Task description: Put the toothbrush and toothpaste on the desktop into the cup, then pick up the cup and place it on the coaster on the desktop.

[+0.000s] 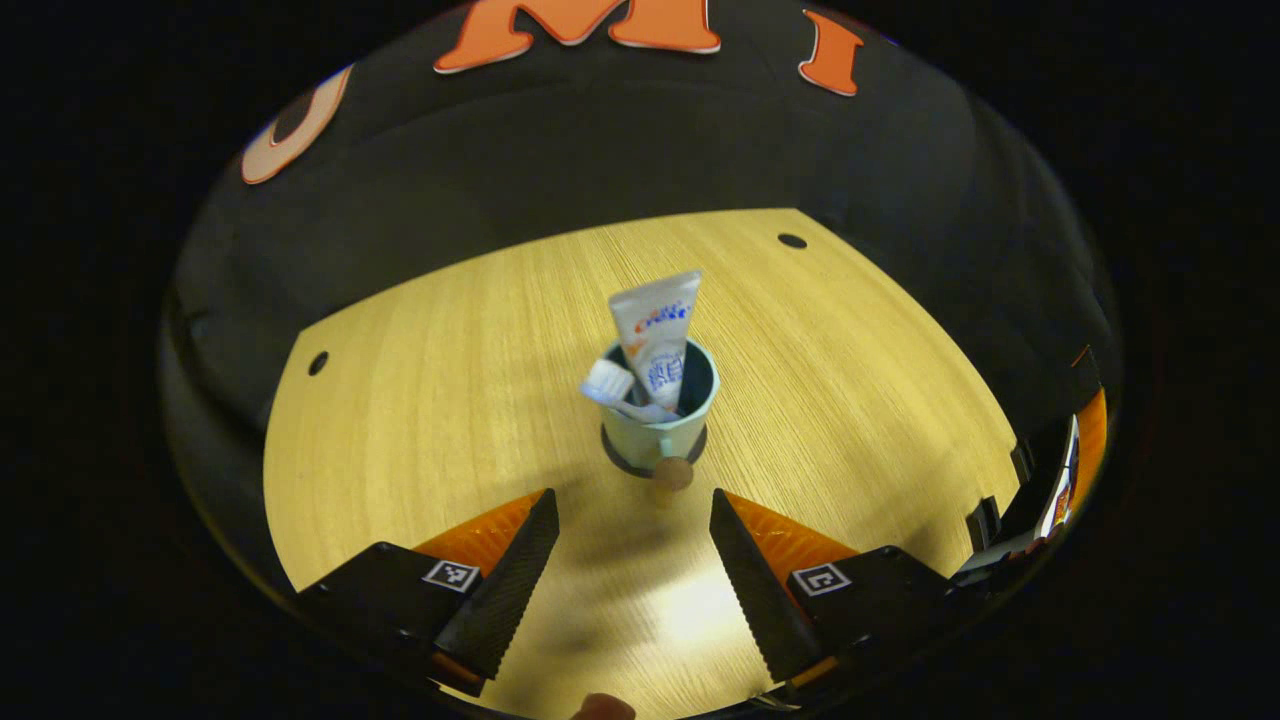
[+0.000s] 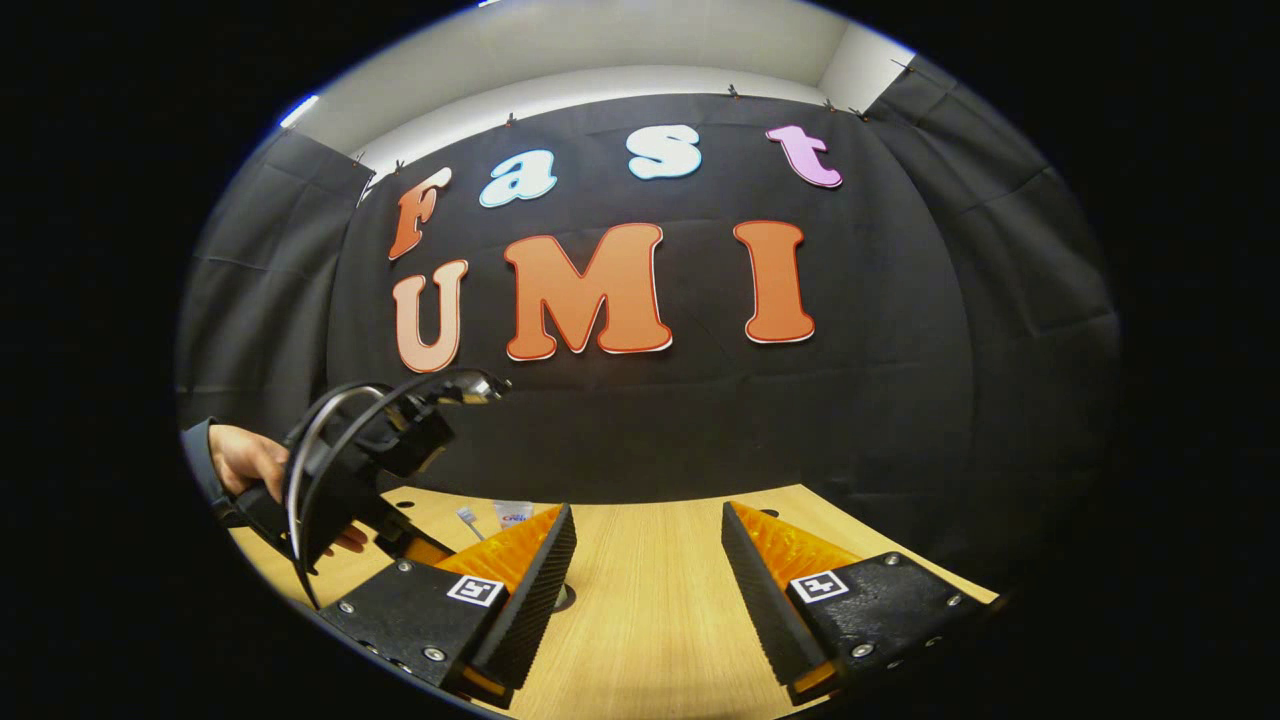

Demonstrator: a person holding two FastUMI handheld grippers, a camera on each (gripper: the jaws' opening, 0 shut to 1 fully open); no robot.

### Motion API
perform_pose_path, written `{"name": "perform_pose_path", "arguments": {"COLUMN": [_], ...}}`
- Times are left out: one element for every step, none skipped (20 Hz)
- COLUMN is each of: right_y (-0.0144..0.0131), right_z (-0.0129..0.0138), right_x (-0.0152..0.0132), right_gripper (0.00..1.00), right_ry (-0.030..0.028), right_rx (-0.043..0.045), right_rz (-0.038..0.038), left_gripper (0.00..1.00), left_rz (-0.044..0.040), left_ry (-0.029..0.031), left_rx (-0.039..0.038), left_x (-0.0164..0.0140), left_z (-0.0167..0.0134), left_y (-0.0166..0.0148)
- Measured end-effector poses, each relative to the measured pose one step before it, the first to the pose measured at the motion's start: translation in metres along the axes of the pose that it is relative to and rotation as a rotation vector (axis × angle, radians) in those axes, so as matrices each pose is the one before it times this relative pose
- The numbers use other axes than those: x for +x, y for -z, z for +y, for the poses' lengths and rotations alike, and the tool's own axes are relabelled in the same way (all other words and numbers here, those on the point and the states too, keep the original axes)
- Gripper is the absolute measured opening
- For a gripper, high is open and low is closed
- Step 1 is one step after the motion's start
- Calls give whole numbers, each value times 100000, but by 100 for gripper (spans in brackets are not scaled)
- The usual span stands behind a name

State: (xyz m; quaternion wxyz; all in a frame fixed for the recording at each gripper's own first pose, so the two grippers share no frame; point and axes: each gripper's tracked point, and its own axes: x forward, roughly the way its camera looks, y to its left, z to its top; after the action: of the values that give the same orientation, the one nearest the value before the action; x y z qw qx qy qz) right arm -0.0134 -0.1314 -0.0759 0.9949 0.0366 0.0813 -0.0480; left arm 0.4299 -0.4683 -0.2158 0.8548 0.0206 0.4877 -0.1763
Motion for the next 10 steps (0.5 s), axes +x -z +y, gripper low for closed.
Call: {"name": "perform_pose_path", "arguments": {"right_y": [-323, -85, -263, -529, -575, -506, -375, -265, -211, -224], "right_z": [1039, 933, 800, 720, 584, 431, 482, 582, 573, 662], "right_x": [3, 33, 37, 28, 54, -7, 42, -66, 68, 46], "right_gripper": [89, 89, 89, 89, 89, 89, 89, 89, 89, 88], "right_ry": [-1615, -1458, -871, -234, 80, 444, 147, -194, -332, -657], "right_rx": [-148, -669, -1329, -1787, -1685, -1234, -460, 363, 1229, 1458], "right_rz": [-142, -6, -394, -1224, -1498, -1456, -1392, -1021, -767, -711], "left_gripper": [97, 97, 94, 100, 96, 96, 95, 95, 95, 97], "left_rz": [-6638, -7211, -7722, -6913, -6819, -7628, -6268, -6411, -6727, -8118], "left_ry": [-3353, -2927, -3193, -3990, -4567, -4010, -2512, -2627, -2784, -3759], "left_rx": [665, 1605, 1798, 1388, 925, -516, -323, -391, 381, 1070], "left_x": [174, 470, 2095, 50, -878, -1683, -696, -40, -22, -112], "left_z": [1419, -411, -212, 187, 244, 54, -274, -274, 604, 434], "left_y": [166, 448, -307, -349, -391, -463, -230, 8, -228, -446]}}
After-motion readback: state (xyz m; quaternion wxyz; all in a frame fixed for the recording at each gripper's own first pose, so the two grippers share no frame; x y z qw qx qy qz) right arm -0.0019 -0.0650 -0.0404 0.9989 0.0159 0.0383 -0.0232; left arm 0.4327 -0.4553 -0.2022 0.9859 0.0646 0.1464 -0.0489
